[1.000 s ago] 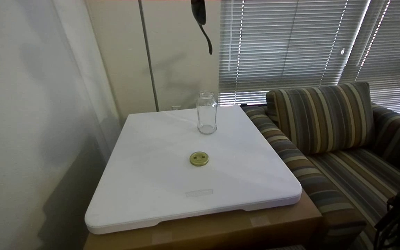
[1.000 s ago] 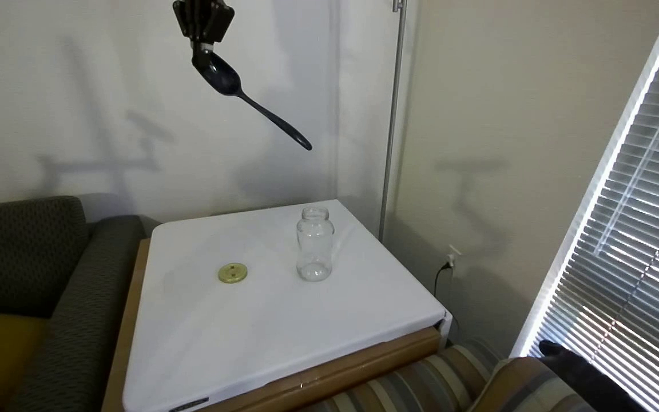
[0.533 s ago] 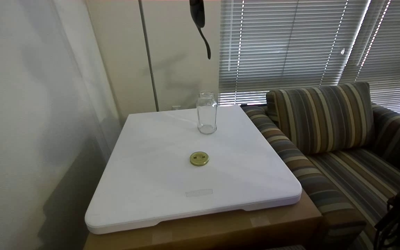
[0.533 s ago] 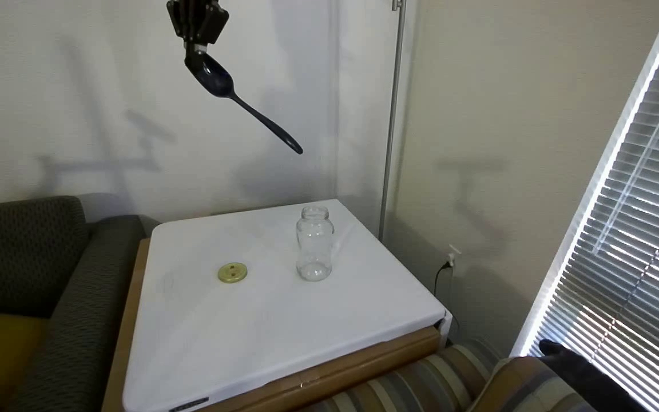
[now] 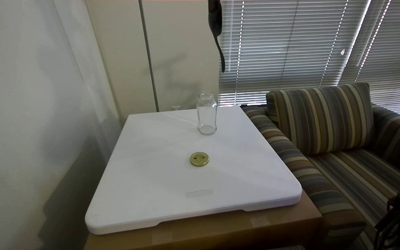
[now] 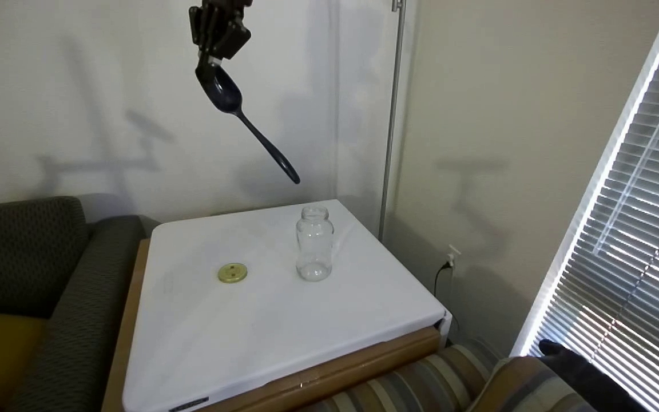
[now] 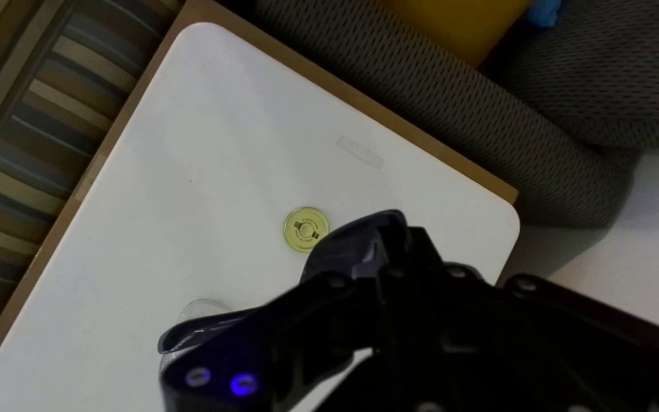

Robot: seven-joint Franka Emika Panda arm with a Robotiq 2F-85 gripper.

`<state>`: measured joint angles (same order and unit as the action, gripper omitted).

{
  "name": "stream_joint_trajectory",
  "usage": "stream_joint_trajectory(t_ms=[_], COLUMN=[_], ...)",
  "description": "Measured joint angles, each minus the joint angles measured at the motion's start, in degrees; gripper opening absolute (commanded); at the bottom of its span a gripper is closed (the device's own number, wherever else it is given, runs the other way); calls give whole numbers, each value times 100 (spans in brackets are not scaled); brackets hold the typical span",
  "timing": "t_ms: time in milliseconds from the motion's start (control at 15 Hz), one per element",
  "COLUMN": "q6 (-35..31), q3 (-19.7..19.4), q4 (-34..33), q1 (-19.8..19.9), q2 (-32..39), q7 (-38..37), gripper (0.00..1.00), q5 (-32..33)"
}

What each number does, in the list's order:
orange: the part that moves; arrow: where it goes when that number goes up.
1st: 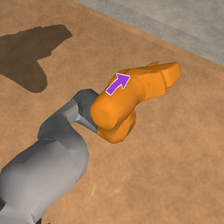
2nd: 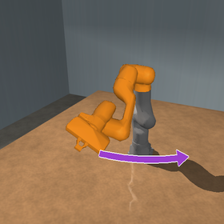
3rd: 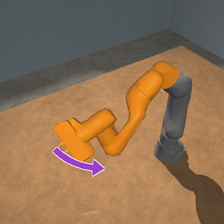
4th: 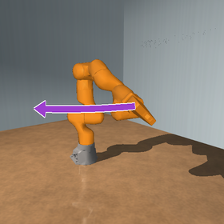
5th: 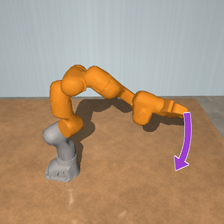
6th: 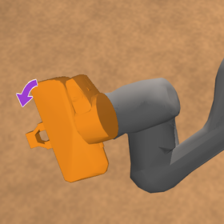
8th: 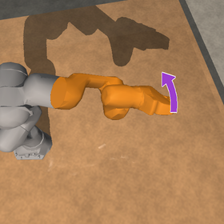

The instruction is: Pick the big spoon and put it in the glass jar

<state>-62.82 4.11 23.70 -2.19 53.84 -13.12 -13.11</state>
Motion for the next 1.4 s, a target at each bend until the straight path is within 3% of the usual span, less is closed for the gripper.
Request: stream_joint_trajectory(t_ms=[467, 933, 1400], q6=[-111, -946, -1143], q3=[226, 242, 249], q4=[-42, -42, -23], q1=[340, 464, 575], q2=[249, 469, 681], q7=[254, 335, 225], gripper=[2, 2, 2], q5=[-397, -553, -714])
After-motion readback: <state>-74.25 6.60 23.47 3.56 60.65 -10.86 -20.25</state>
